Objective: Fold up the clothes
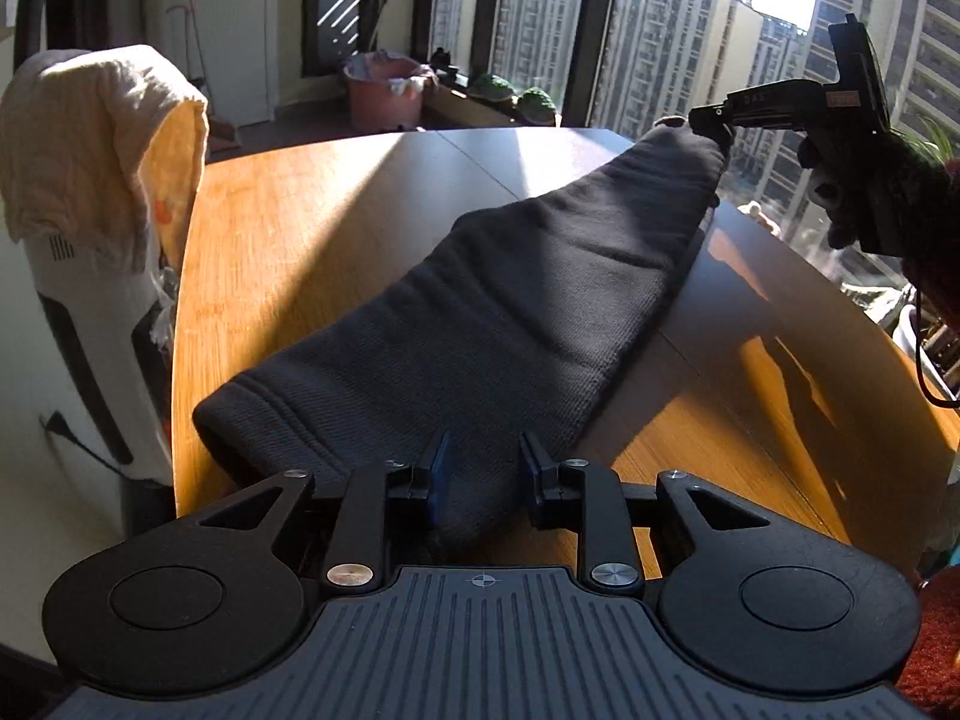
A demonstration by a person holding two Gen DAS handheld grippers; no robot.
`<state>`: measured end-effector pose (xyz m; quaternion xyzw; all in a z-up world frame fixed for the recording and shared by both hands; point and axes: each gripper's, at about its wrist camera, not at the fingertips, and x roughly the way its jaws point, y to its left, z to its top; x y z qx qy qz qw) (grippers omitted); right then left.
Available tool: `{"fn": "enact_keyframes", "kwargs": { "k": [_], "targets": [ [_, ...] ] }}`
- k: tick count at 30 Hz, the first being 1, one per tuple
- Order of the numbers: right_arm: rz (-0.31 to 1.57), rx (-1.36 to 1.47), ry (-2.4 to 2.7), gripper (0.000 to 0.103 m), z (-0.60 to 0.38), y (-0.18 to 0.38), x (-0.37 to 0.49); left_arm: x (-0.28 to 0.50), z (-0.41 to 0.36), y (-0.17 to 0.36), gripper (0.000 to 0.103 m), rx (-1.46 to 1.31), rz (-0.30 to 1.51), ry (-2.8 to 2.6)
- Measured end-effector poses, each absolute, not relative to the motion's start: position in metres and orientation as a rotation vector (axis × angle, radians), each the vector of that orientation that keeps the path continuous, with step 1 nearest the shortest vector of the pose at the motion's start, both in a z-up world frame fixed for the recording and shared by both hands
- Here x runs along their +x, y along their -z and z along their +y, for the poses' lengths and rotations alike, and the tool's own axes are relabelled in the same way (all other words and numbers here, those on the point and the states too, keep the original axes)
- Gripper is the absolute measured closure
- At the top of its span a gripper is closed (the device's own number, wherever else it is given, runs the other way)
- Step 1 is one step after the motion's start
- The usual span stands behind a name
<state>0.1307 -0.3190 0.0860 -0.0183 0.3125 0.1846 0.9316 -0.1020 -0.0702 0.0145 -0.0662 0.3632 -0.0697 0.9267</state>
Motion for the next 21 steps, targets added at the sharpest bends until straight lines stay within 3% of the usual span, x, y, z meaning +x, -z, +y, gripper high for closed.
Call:
{"fn": "enact_keyframes", "kwargs": {
  "k": [1,2,3,6,9,11,21],
  "targets": [
    [0.672,-0.037,-0.325,0.093,-0.324,-0.075,0.133,-0.103,-0.067,-0.018,0.042,-0.177,0.724,0.153],
    [0.680,-0.027,-0.283,0.093,-0.329,-0.068,0.131,-0.103,-0.065,-0.020,0.022,-0.209,0.711,0.159],
    [0.670,-0.004,-0.268,0.092,-0.334,-0.065,0.127,-0.102,-0.064,-0.021,0.012,-0.229,0.708,0.163],
    [0.595,0.124,-0.340,0.085,-0.340,-0.069,0.107,-0.088,-0.067,-0.009,0.011,-0.223,0.758,0.162],
    [0.572,0.176,-0.462,0.066,-0.325,-0.067,0.095,-0.074,-0.068,-0.004,0.011,-0.199,0.778,0.168],
    [0.601,0.193,-0.541,0.036,-0.311,-0.059,0.092,-0.063,-0.064,-0.004,0.011,-0.192,0.785,0.172],
    [0.661,0.233,-0.471,0.031,-0.291,-0.033,0.055,0.029,-0.031,0.001,0.009,-0.034,0.833,0.074]
  ]
}}
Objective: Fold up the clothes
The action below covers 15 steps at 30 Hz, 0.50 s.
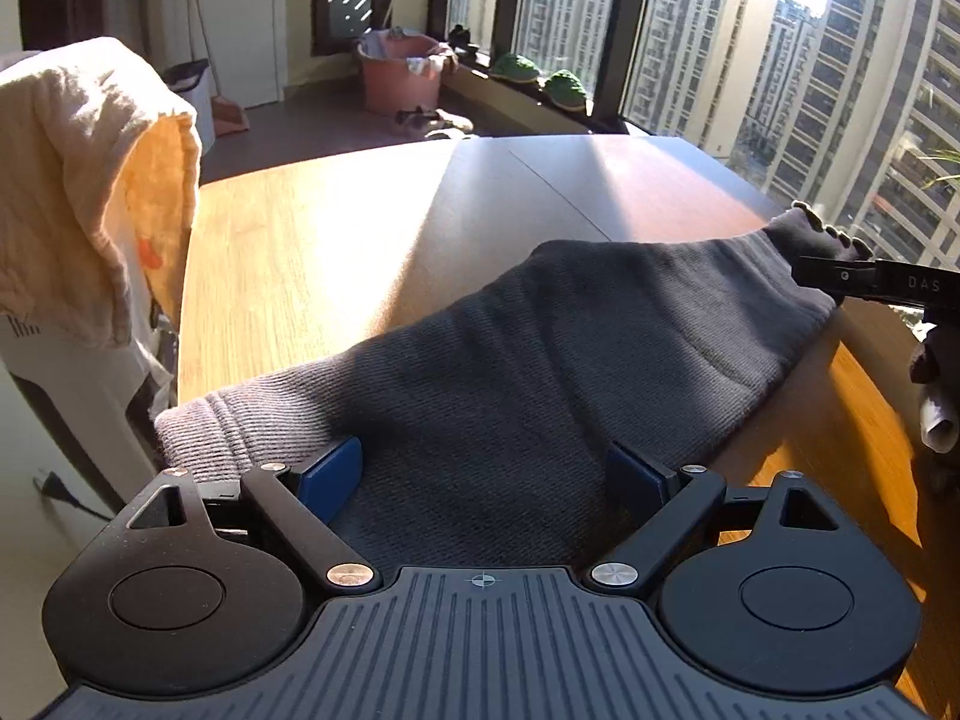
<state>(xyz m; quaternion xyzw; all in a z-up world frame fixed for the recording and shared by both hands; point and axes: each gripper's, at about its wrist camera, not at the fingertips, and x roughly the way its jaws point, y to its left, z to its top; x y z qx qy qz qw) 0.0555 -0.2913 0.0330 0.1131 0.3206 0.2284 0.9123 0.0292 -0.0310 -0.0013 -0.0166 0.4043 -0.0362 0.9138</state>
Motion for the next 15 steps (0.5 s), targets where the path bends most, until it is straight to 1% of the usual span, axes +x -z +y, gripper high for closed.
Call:
{"fn": "enact_keyframes", "kwargs": {
  "k": [3,7,10,15],
  "targets": [
    [0.655,0.236,-0.467,0.026,-0.287,-0.033,0.051,0.054,-0.028,0.003,0.008,-0.018,0.837,0.032],
    [0.650,0.233,-0.453,0.018,-0.280,-0.033,0.050,0.072,-0.032,-0.005,0.009,-0.045,0.839,-0.008],
    [0.643,0.245,-0.454,0.018,-0.282,-0.033,0.048,0.059,-0.047,-0.017,0.010,-0.096,0.790,0.055],
    [0.639,0.282,-0.466,0.018,-0.290,-0.032,0.049,0.028,-0.099,-0.022,0.008,-0.125,0.701,0.216]
  ]
}}
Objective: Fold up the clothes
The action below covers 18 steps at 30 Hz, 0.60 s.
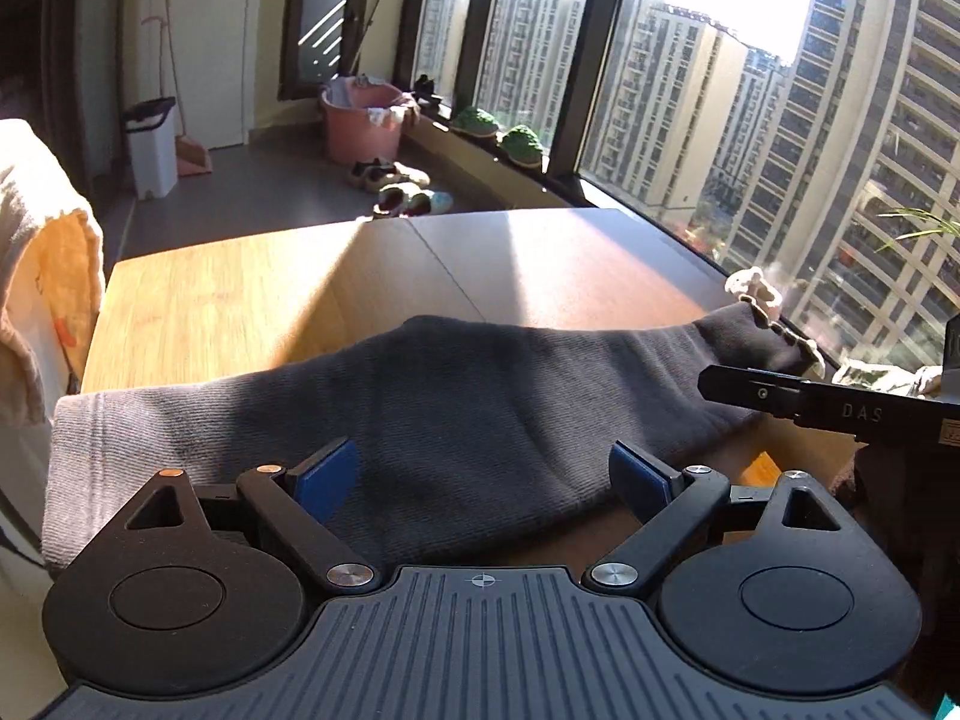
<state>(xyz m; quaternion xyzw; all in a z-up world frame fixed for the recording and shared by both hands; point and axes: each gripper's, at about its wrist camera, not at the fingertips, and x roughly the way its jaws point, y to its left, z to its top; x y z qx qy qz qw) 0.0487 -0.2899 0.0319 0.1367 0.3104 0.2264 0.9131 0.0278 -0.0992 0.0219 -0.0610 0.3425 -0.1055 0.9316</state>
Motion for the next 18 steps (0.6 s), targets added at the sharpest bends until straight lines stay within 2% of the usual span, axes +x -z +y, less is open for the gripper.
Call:
{"fn": "enact_keyframes", "kwargs": {
  "k": [6,18],
  "targets": [
    [0.641,0.270,-0.454,0.018,-0.286,-0.032,0.044,0.027,-0.129,0.011,0.005,-0.074,0.723,0.233],
    [0.639,0.278,-0.463,0.015,-0.282,-0.034,0.020,0.027,-0.120,0.015,0.002,0.029,0.685,0.199]
  ]
}}
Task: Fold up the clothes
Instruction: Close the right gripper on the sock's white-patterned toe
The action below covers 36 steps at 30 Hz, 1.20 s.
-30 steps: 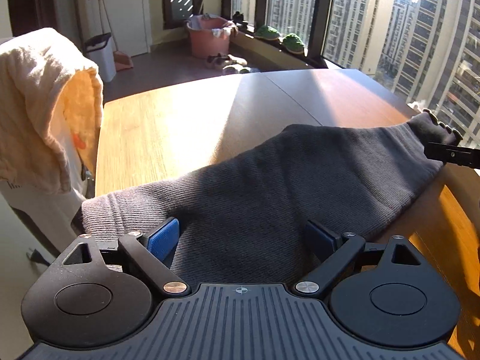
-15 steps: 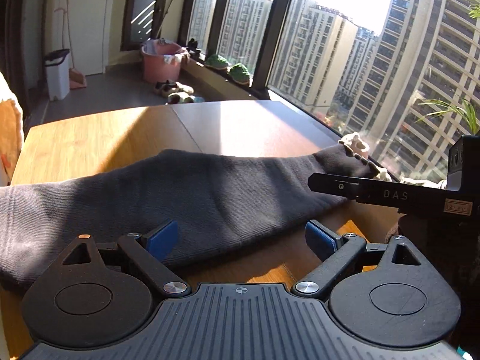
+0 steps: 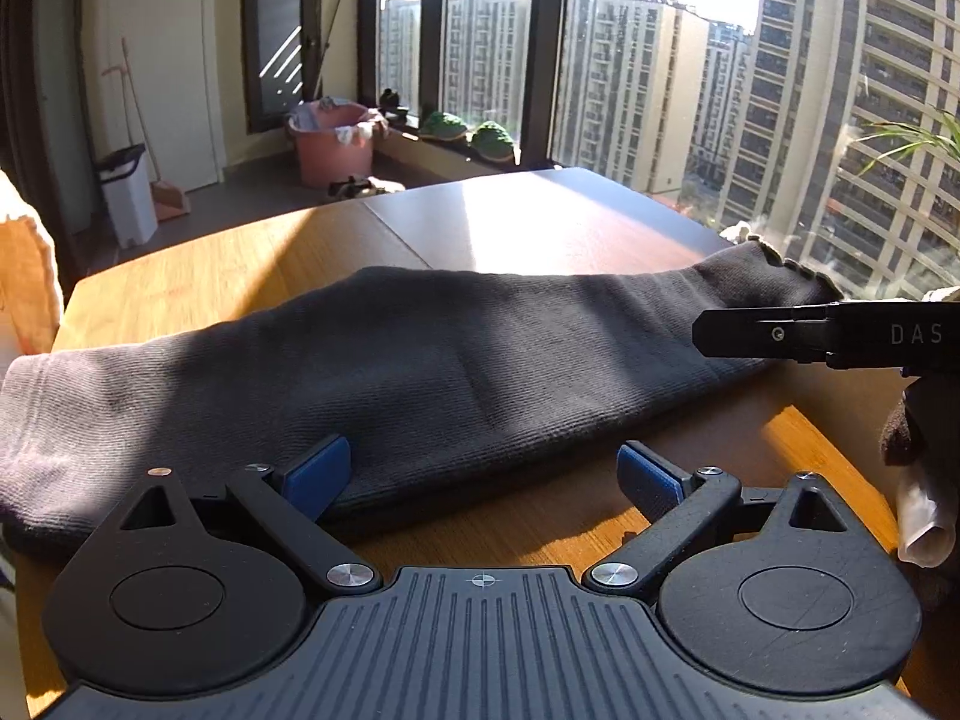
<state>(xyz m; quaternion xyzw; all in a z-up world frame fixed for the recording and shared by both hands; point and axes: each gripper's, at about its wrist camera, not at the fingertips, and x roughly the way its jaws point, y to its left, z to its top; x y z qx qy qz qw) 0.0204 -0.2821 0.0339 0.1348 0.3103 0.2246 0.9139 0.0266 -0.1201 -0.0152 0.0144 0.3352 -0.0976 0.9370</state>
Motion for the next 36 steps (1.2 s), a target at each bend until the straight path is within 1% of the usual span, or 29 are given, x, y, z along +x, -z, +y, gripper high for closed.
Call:
{"fn": "enact_keyframes", "kwargs": {
  "k": [3,5,10,12,13,14,16,25,31,33,35,36],
  "targets": [
    [0.625,0.322,-0.475,0.016,-0.291,-0.034,0.021,0.025,-0.122,0.014,0.001,0.036,0.683,0.203],
    [0.600,0.314,-0.468,0.018,-0.295,-0.037,0.020,0.024,-0.121,0.014,0.001,0.029,0.680,0.204],
    [0.494,0.220,-0.357,0.018,-0.304,-0.053,0.011,0.017,-0.127,0.007,0.001,-0.023,0.663,0.228],
    [0.500,0.184,-0.319,0.018,-0.307,-0.055,0.014,0.017,-0.136,0.002,0.001,-0.054,0.647,0.271],
    [0.513,0.164,-0.305,0.027,-0.307,-0.054,0.017,0.016,-0.140,-0.001,0.001,-0.069,0.638,0.292],
    [0.530,0.146,-0.296,0.047,-0.307,-0.051,0.020,0.016,-0.145,-0.003,0.001,-0.085,0.629,0.314],
    [0.578,0.130,-0.285,0.060,-0.308,-0.043,0.026,0.016,-0.154,-0.005,0.001,-0.105,0.625,0.353],
    [0.608,0.178,-0.274,0.061,-0.317,-0.036,0.034,0.031,-0.183,0.019,0.001,-0.200,0.690,0.405],
    [0.607,0.180,-0.276,0.061,-0.317,-0.035,0.032,0.027,-0.178,0.027,0.000,-0.263,0.670,0.390],
    [0.610,0.173,-0.279,0.060,-0.315,-0.034,0.032,0.026,-0.174,0.027,0.000,-0.288,0.665,0.394],
    [0.614,0.161,-0.293,0.052,-0.313,-0.035,0.032,0.025,-0.174,0.027,0.000,-0.295,0.662,0.395],
    [0.616,0.151,-0.297,0.051,-0.310,-0.035,0.032,0.025,-0.174,0.027,0.000,-0.297,0.661,0.396]
  ]
}}
